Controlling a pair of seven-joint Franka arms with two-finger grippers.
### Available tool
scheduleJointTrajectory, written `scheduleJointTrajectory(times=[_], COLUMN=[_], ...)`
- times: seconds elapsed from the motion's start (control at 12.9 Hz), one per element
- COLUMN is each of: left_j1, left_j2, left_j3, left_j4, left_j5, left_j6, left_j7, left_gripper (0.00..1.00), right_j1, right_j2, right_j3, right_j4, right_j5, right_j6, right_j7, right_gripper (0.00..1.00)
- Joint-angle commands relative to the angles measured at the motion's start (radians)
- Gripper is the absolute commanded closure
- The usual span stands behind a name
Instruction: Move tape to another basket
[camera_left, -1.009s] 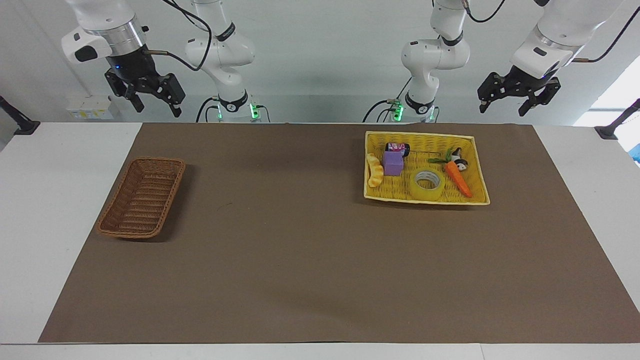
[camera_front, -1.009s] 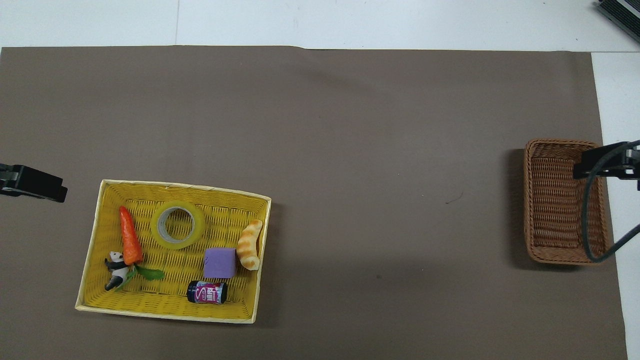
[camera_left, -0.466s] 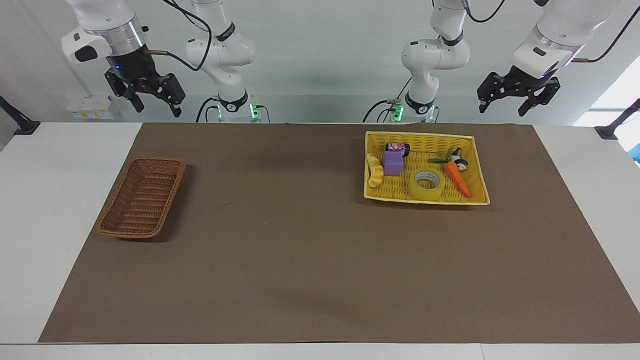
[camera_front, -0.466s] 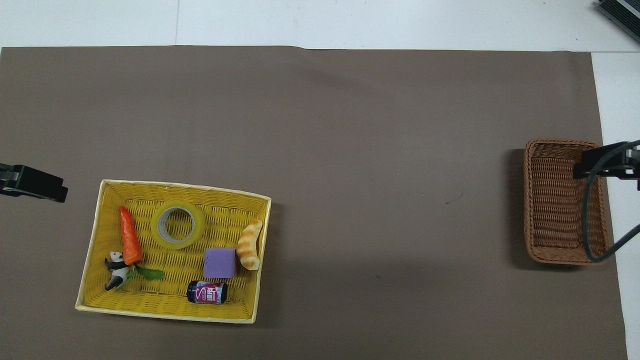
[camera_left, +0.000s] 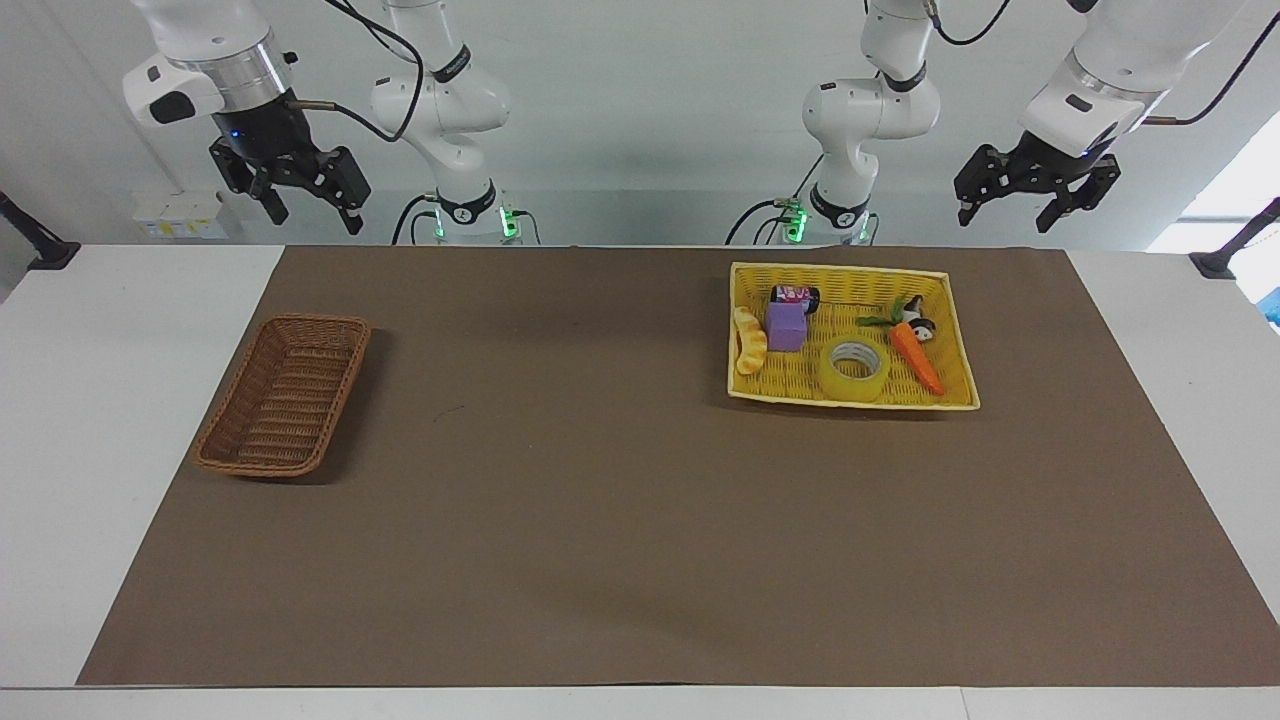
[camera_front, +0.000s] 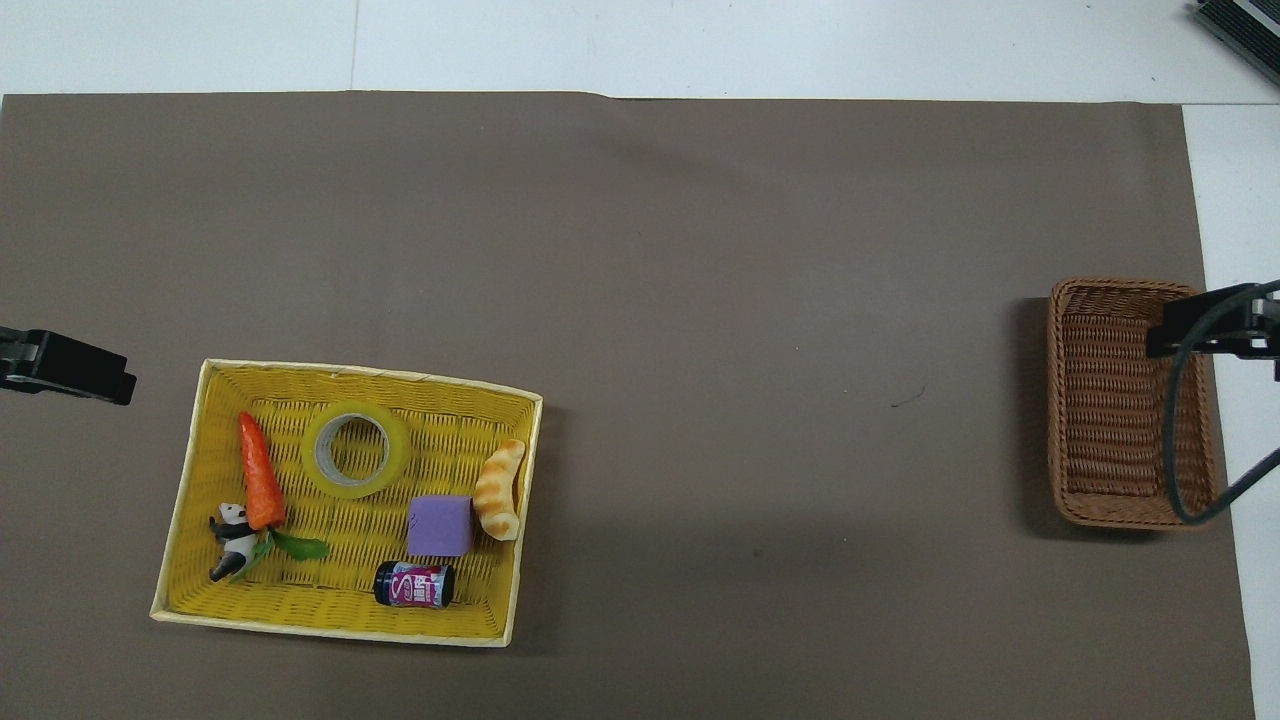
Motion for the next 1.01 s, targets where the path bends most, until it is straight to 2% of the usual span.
scheduleJointTrajectory(times=[0.0,0.93], left_j1=[0.009,0.009], left_j2=[0.006,0.003], left_j3=[-0.008,-0.008], left_j4=[0.018,0.008], left_j5=[0.007,0.006], left_j6=[-0.013,-0.013], left_j7=[0.014,0.017], left_gripper=[0.0,0.0], right_j1=[-0.003,-0.003], right_j2=[0.003,0.003], right_j3=[-0.002,-0.002], right_j4=[0.009,0.009], right_j5=[0.019,0.019], right_j6=[-0.01,-0.01], right_j7=[-0.008,-0.008], right_gripper=[0.0,0.0])
